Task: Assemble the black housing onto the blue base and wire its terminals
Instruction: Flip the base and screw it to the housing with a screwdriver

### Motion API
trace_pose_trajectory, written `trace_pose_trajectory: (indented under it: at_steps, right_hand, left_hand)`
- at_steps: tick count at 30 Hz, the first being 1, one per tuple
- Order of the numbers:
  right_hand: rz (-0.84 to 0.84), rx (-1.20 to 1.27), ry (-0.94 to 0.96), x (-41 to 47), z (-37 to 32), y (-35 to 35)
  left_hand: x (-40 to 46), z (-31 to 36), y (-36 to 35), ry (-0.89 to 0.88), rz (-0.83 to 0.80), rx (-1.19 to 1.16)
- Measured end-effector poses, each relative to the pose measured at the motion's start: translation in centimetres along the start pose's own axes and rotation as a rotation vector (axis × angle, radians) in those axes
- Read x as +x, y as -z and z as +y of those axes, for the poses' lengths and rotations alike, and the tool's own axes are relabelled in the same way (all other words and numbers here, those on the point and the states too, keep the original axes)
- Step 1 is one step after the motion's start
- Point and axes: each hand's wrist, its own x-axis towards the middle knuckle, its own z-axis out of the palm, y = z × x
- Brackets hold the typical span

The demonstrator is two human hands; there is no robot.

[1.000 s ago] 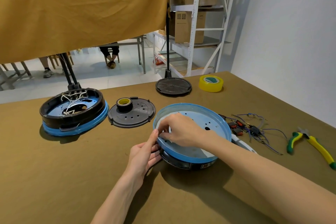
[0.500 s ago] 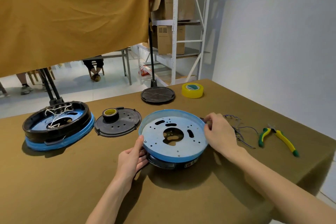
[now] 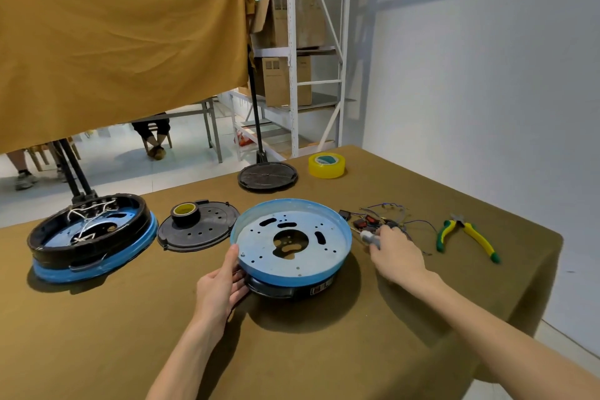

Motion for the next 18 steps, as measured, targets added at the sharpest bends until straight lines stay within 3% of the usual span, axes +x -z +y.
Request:
trace_pose_trajectory:
  at_steps: [4,10,14,18]
  right_hand:
    - [0.259,0.594,0.042,-0.2,-0.3,3.5]
    - [0.207,1.048,0.199,-0.5,-5.4,7.3]
    - [0.127,1.107,0.374,-0.2,-9.7,7.2]
    - [0.096,0.979,0.589,0.0,-13.4,6.1]
  left_hand:
    - [0.3,-0.2,0.0,-0.007,-0.009,0.009]
    - [0.4,0.2,0.4,0.037,-0.054,0.003]
    - [0.3,0.5,0.7,0.079,-0.081,-0.010]
    - [0.6,0.3,0.9,0.078,-0.108,0.001]
